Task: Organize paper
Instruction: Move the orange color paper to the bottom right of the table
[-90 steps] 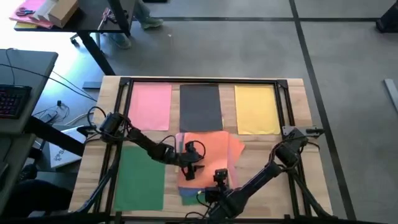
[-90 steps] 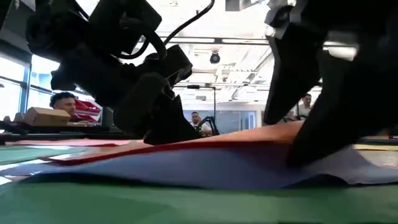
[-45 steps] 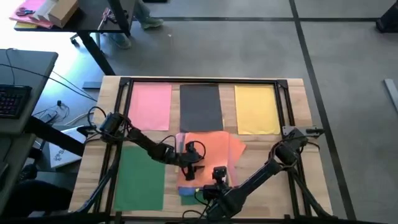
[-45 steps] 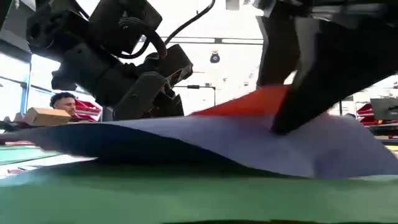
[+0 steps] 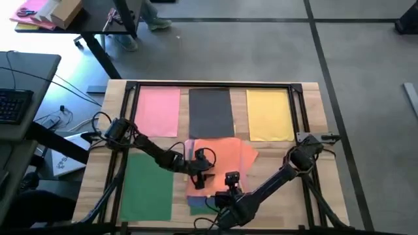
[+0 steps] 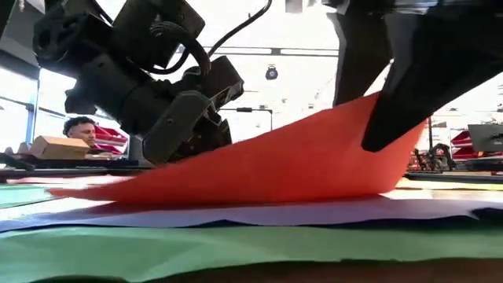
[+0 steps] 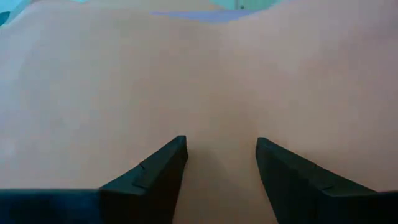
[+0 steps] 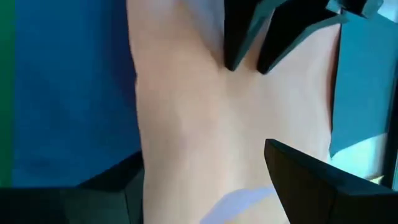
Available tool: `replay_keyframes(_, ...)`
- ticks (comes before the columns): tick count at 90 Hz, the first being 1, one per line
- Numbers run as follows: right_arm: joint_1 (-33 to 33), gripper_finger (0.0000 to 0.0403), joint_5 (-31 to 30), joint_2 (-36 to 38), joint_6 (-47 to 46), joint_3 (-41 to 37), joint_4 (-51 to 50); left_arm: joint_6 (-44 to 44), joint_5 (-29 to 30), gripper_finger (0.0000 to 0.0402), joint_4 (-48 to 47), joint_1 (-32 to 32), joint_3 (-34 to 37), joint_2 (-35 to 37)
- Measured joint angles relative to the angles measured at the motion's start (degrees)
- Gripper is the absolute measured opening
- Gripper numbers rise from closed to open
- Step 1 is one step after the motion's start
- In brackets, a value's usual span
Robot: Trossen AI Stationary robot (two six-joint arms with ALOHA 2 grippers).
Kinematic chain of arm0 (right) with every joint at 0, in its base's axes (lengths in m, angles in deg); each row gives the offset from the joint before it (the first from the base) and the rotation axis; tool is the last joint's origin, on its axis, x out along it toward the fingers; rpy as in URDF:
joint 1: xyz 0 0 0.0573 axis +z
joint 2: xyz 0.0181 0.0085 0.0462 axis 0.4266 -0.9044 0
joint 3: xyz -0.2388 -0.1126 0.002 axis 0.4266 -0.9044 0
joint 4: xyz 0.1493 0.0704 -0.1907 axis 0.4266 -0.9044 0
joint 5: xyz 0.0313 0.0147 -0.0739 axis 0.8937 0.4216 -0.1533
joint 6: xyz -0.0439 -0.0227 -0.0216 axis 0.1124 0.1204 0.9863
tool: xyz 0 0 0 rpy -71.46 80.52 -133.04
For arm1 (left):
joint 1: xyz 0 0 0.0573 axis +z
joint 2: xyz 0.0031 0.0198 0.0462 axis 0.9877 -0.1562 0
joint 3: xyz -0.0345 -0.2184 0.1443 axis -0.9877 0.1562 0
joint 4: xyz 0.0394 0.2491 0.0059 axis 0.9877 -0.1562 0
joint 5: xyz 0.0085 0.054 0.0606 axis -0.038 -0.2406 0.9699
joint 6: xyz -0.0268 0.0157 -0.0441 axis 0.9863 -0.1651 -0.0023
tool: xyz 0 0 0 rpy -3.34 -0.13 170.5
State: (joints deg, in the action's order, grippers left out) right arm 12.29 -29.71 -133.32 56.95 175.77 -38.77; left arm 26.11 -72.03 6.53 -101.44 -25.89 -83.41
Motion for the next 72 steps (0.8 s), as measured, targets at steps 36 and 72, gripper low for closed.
replay_keyframes(36,-1.60,0.0015,3.28,0.00,3.41,0.00,1.47,-1.69,-0.92,0.0186,0.22,0.00,0.15,1.43)
replay_keyframes(72,0.36,0.0000,11.47,2.22,1.21,8.78,-14.55,-10.54,2.29,0.0186,-21.92,-2.82,0.14,31.62)
